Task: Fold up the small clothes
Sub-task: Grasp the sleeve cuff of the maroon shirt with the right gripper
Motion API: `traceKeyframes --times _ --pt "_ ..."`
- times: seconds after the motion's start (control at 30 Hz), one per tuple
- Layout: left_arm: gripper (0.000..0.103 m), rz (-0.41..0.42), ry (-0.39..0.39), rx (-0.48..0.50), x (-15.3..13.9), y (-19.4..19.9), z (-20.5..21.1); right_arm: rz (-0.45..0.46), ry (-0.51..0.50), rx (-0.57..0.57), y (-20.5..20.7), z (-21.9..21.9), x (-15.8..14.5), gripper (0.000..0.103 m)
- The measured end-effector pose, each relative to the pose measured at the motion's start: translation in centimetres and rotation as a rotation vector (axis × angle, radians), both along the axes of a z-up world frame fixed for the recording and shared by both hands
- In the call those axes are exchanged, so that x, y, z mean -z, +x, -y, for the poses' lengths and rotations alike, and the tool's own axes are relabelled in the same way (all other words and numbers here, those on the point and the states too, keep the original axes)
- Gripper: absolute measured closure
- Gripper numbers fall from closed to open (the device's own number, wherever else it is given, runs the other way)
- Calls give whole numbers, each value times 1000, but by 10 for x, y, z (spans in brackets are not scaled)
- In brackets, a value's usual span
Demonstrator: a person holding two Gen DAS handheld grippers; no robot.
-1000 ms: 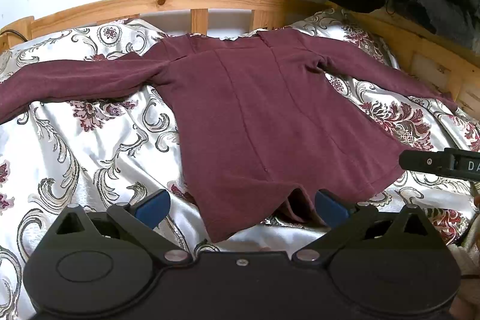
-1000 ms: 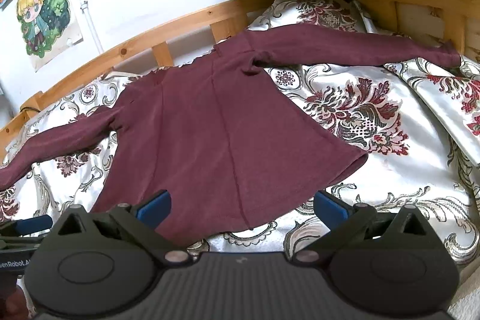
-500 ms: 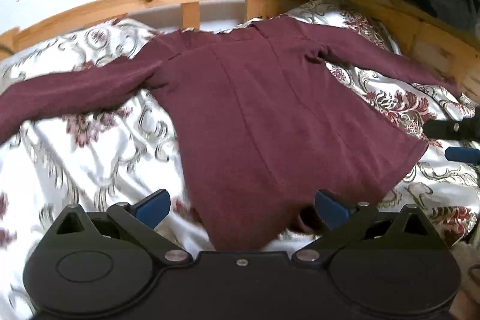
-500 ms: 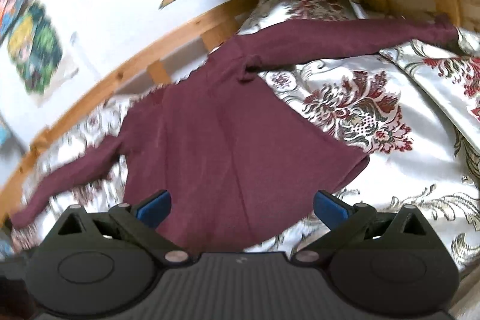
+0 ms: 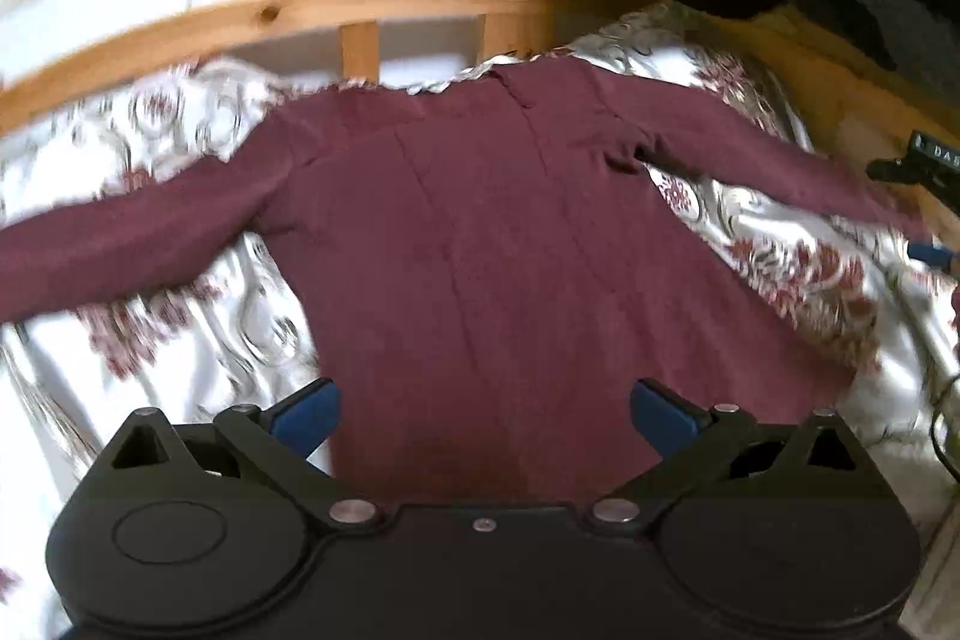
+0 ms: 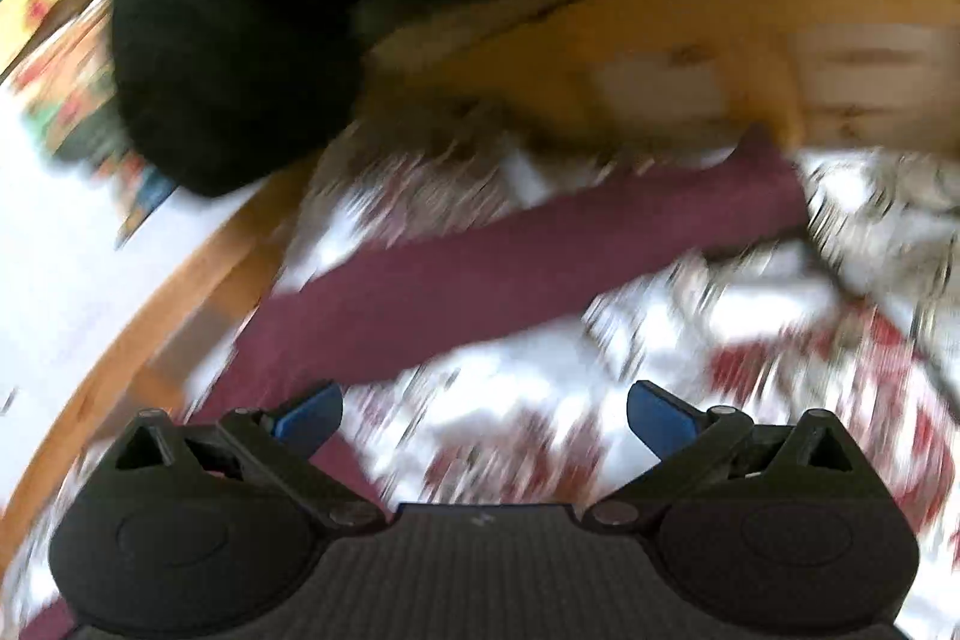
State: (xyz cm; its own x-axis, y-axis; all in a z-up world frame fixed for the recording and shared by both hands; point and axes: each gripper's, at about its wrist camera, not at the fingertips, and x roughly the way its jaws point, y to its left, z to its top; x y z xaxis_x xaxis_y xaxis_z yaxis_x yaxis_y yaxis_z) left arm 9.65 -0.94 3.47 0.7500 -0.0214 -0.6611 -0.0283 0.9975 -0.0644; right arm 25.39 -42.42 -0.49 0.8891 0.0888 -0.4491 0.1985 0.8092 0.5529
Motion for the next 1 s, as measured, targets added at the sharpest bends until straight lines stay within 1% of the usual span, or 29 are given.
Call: traceKeyframes --times 0.07,0.13,0.2,0.27,0.3,0.33,0.4,0.47,0.6,0.67,0.73,0.8,0.9,0.97,1.0 --pt "1 5 -58 -42 8 -2 2 7 -17 83 19 15 3 0" --pt "1 34 -85 -60 17 -11 4 -17 -49 145 36 24 8 0" --pt "1 37 -67 -66 25 -15 6 -54 -48 187 48 34 17 0" --pt "1 22 -45 -61 29 -13 8 -98 -18 213 56 45 29 0" --pt "1 17 -37 -56 30 -11 9 -116 -4 217 58 49 37 1" --pt "1 14 -30 -55 31 -9 9 -118 -17 207 57 49 41 1" --pt "1 13 -30 -56 32 -5 10 -102 -76 180 54 47 45 1" --pt "1 11 -39 -48 34 -1 12 -108 -106 165 56 47 49 1" --pt "1 -13 -47 -17 40 7 21 -145 -83 151 70 52 55 0" --pt "1 -31 -45 6 44 10 26 -129 -71 145 74 57 57 0" --pt "1 -44 -35 31 48 13 31 -93 -29 152 77 66 63 0" --pt "1 -55 -26 46 51 16 34 -53 45 167 77 78 69 0" --pt "1 -71 -35 55 56 21 36 21 151 191 72 94 75 0" --pt "1 -87 -43 64 59 23 37 45 170 209 72 98 77 2" --pt "1 -94 -47 69 60 24 38 49 164 230 72 98 77 7"
